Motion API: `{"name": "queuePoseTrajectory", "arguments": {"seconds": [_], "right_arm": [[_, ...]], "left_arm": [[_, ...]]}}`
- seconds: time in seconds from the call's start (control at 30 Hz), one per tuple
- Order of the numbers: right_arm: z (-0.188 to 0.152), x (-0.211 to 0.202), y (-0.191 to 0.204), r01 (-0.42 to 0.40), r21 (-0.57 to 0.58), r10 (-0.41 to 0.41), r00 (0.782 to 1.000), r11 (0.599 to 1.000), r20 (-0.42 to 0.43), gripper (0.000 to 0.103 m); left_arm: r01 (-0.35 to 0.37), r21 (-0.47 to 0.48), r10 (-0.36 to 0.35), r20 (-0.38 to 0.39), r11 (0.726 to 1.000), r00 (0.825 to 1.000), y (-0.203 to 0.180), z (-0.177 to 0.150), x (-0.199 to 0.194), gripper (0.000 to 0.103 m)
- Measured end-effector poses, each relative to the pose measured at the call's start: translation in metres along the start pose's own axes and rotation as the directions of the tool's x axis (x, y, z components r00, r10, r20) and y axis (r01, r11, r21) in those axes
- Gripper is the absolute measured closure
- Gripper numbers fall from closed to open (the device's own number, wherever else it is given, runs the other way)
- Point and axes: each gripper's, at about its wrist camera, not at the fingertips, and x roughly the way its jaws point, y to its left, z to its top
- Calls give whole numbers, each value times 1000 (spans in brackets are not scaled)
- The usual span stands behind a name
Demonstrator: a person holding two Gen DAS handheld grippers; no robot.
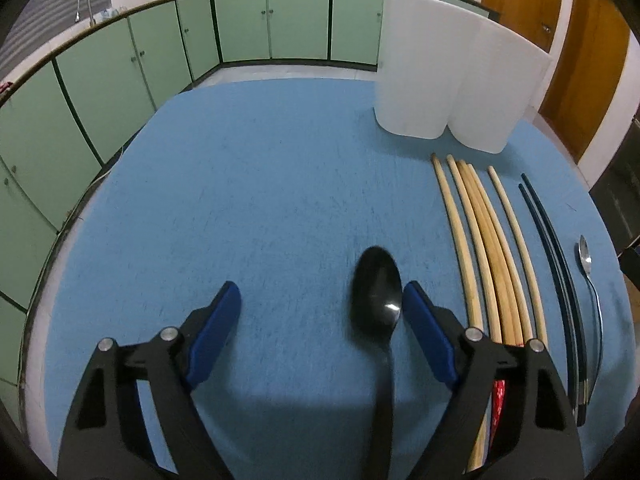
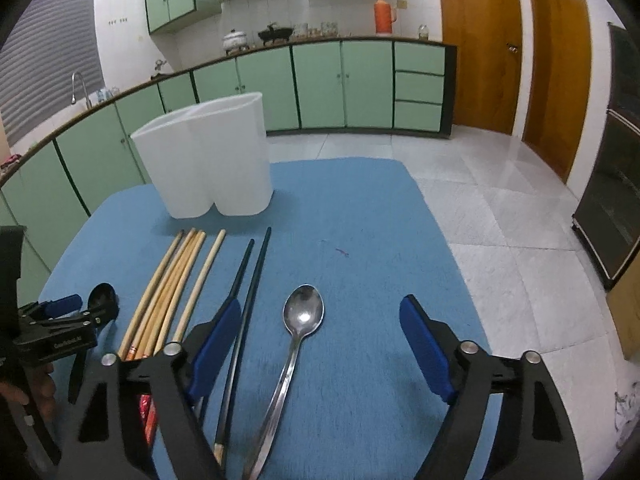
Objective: Organize utensils
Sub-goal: 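Grasp the black spoon with the left gripper while the right gripper grasps the silver spoon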
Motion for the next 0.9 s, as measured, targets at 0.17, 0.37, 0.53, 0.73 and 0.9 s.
{"name": "queuePoseTrajectory", "arguments": {"seconds": [0.17, 0.37, 0.53, 0.73, 0.9], "right_arm": [[5, 26, 5, -5, -14, 3, 996, 1000, -92, 34], [6, 47, 0, -16, 49, 24, 986, 999, -167, 35], [10, 51, -1, -3, 53, 12, 984, 999, -180, 43], [9, 52, 6, 16, 23, -12, 982, 1000, -187, 57], [9, 52, 5, 4, 17, 0, 982, 1000, -188, 74]], "left_arm": [[-5, -1, 5, -7, 1000, 1000, -3, 0, -5, 22], [-4, 2, 4, -11, 1000, 1000, -5, 3, -4, 22], [7, 4, -7, -9, 1000, 1000, -7, 5, -3, 25], [41, 25, -41, 1, 999, 999, -14, 5, -7, 53], [75, 22, -75, 13, 997, 997, -15, 5, -10, 70]]}}
